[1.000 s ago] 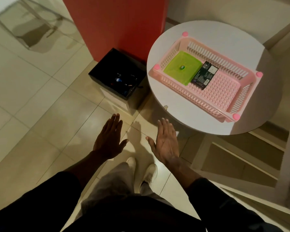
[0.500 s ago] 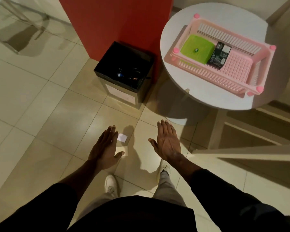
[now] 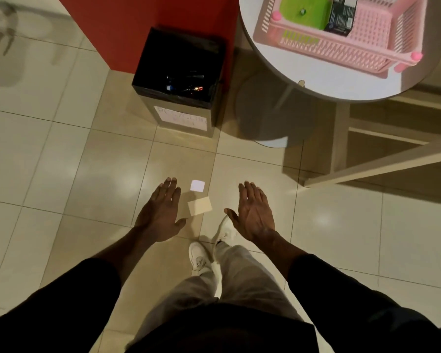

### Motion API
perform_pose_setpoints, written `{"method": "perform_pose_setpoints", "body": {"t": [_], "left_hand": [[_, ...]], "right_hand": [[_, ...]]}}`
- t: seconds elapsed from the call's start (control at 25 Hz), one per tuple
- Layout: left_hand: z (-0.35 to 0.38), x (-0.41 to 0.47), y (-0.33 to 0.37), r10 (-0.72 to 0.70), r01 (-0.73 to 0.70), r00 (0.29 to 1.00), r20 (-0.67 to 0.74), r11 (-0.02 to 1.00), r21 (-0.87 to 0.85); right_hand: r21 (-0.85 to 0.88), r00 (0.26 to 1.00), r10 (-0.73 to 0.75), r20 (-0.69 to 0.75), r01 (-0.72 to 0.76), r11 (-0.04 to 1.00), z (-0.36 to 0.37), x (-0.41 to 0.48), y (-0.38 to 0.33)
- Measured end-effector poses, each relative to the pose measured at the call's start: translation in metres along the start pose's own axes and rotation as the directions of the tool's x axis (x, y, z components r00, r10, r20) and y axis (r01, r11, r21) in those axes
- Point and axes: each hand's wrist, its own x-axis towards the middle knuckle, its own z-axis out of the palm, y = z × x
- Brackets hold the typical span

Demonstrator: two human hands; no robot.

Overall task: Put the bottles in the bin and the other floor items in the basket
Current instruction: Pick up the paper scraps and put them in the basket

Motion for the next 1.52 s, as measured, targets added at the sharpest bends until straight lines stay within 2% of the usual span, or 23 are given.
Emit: {"method": "perform_pose_setpoints", "body": {"t": [0.28, 0.52, 0.68, 0.84, 0.96, 1.12, 1.28, 1.4, 1.52], "left_hand": [[0.026, 0.044, 0.0, 0.077, -0.078, 0.996, 0.044, 0.997, 0.013], [0.07, 0.096, -0.031, 0.173, -0.175, 0.975, 0.139, 0.985, -0.003], [0.118, 0.153, -0.062, 0.268, -0.284, 0.953, 0.141, 0.952, 0.115], [0.192, 0.233, -0.09, 0.371, -0.401, 0.912, 0.173, 0.895, 0.194], [0.26, 0.3, -0.104, 0.401, -0.433, 0.899, 0.174, 0.876, 0.215], [0.376, 0.396, -0.1, 0.372, -0.409, 0.907, 0.199, 0.89, 0.203], [0.471, 0.466, -0.084, 0.334, -0.372, 0.921, 0.2, 0.906, 0.2], [0.524, 0.5, -0.071, 0.273, -0.294, 0.953, 0.128, 0.936, 0.195], [0.546, 0.519, -0.063, 0.241, -0.246, 0.969, 0.054, 0.957, 0.154]], "right_hand": [[-0.077, 0.992, -0.08, 0.1, 0.088, 0.993, 0.047, 0.053, 0.013], [-0.055, 0.996, 0.05, 0.079, -0.045, 0.997, 0.085, 0.102, 0.014], [-0.036, 0.992, 0.117, 0.052, -0.115, 0.993, 0.135, 0.138, -0.002], [0.031, 0.968, 0.246, 0.049, -0.248, 0.968, 0.22, 0.175, -0.015], [0.083, 0.948, 0.295, 0.118, -0.305, 0.949, 0.308, 0.207, -0.024], [0.139, 0.921, 0.332, 0.204, -0.362, 0.922, 0.452, 0.268, -0.028], [0.214, 0.855, 0.471, 0.217, -0.512, 0.832, 0.56, 0.322, -0.03], [0.249, 0.776, 0.594, 0.211, -0.63, 0.735, 0.62, 0.35, -0.038], [0.294, 0.712, 0.687, 0.146, -0.694, 0.657, 0.65, 0.364, -0.043]]}}
